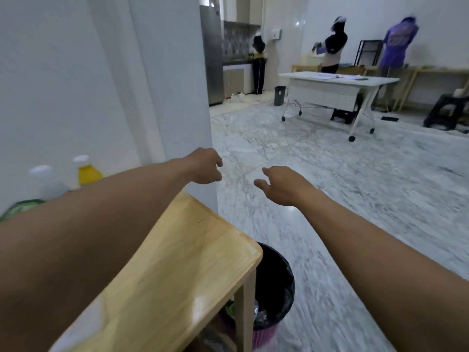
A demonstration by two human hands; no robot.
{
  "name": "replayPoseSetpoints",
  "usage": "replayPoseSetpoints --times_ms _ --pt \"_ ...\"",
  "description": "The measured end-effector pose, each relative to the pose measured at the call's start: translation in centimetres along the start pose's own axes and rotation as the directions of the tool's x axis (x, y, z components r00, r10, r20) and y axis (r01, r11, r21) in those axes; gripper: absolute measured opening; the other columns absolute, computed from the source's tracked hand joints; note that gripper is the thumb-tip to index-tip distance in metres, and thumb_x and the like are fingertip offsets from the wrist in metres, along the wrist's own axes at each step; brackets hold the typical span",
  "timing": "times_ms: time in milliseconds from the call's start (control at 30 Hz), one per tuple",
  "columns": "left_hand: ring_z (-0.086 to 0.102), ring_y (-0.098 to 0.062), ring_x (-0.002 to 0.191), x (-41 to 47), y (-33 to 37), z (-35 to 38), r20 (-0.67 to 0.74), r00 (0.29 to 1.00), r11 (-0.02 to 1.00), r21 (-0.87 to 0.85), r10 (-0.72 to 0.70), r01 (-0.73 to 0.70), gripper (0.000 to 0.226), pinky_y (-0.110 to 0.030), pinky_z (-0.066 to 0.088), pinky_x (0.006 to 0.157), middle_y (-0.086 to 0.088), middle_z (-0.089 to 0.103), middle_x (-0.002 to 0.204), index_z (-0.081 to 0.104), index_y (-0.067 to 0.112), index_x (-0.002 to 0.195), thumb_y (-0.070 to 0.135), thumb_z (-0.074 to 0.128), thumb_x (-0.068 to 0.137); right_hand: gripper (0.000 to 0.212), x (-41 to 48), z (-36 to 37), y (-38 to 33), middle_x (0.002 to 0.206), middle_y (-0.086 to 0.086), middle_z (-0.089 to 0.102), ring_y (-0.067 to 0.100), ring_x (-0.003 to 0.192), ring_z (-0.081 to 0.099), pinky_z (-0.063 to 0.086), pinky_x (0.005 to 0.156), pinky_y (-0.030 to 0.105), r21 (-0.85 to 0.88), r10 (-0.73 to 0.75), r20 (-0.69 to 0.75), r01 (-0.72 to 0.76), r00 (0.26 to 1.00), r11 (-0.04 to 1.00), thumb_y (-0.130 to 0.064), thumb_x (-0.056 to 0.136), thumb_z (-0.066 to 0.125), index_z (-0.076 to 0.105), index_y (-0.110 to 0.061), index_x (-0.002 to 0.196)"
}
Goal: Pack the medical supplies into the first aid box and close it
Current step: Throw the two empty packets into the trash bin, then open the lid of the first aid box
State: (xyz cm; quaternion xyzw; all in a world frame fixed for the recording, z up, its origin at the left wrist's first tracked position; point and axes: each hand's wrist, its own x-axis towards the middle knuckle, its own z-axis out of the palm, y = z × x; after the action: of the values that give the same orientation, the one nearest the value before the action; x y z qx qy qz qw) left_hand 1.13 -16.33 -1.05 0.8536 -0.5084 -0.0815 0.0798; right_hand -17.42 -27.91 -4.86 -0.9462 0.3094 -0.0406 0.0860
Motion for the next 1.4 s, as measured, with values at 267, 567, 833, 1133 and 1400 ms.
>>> replayPoseSetpoints --times_ms 267,567,833,1133,1400 --pt "0.055 -0.024 0.121 -11.7 -3.7 -8.8 -0.206 0.970 0.990 0.037 -0.129 0.139 0.048 -0.033 0.044 0.100 -0.005 0.060 0.133 0.061 0.012 0.130 0.038 0.064 0.089 0.060 -3.9 -7.5 -9.1 0.145 0.010 0.050 0.027 0.133 0.044 0.038 0.103 0.040 -0.011 -0.185 -0.108 0.185 0.977 0.983 -0.051 0.102 0.037 0.046 -0.008 0.142" --pt "0.059 -0.022 0.114 -26.5 -8.4 -14.6 -0.416 0.858 0.947 -0.025 -0.300 0.319 0.050 -0.032 0.046 0.097 -0.005 0.064 0.129 0.064 0.011 0.126 0.041 0.065 0.086 0.072 -6.0 -10.8 -20.7 0.156 0.007 0.039 0.023 0.143 0.034 0.029 0.114 0.038 -0.003 -0.429 -0.187 0.436 0.884 0.900 -0.060 0.097 0.039 0.038 -0.012 0.151" --pt "0.055 -0.020 0.123 -38.2 -12.3 -14.9 -0.479 0.718 0.849 -0.125 -0.505 0.514 0.057 -0.034 0.043 0.103 -0.005 0.057 0.138 0.055 0.013 0.136 0.045 0.061 0.088 0.075 -8.4 -11.5 -31.5 0.154 0.006 0.042 0.022 0.142 0.036 0.030 0.112 0.037 0.005 -0.622 -0.204 0.637 0.756 0.771 -0.064 0.095 0.039 0.040 -0.013 0.150" --pt "0.054 -0.019 0.125 -46.4 -16.0 -14.1 -0.503 0.587 0.749 -0.214 -0.635 0.627 0.059 -0.034 0.042 0.105 -0.003 0.054 0.142 0.054 0.014 0.137 0.043 0.063 0.086 0.074 -11.9 -9.8 -40.2 0.156 0.006 0.038 0.022 0.144 0.032 0.028 0.113 0.036 0.033 -0.761 -0.164 0.774 0.628 0.632 -0.061 0.096 0.040 0.035 -0.013 0.152" --pt "0.045 -0.018 0.132 -48.4 -20.3 -10.7 -0.496 0.563 0.718 -0.199 -0.661 0.667 0.060 -0.033 0.038 0.107 0.000 0.051 0.144 0.053 0.019 0.137 0.043 0.064 0.083 0.073 -12.6 -5.0 -45.4 0.159 0.003 0.034 0.021 0.146 0.029 0.026 0.115 0.037 0.097 -0.809 -0.087 0.813 0.582 0.574 -0.058 0.097 0.042 0.031 -0.014 0.154"
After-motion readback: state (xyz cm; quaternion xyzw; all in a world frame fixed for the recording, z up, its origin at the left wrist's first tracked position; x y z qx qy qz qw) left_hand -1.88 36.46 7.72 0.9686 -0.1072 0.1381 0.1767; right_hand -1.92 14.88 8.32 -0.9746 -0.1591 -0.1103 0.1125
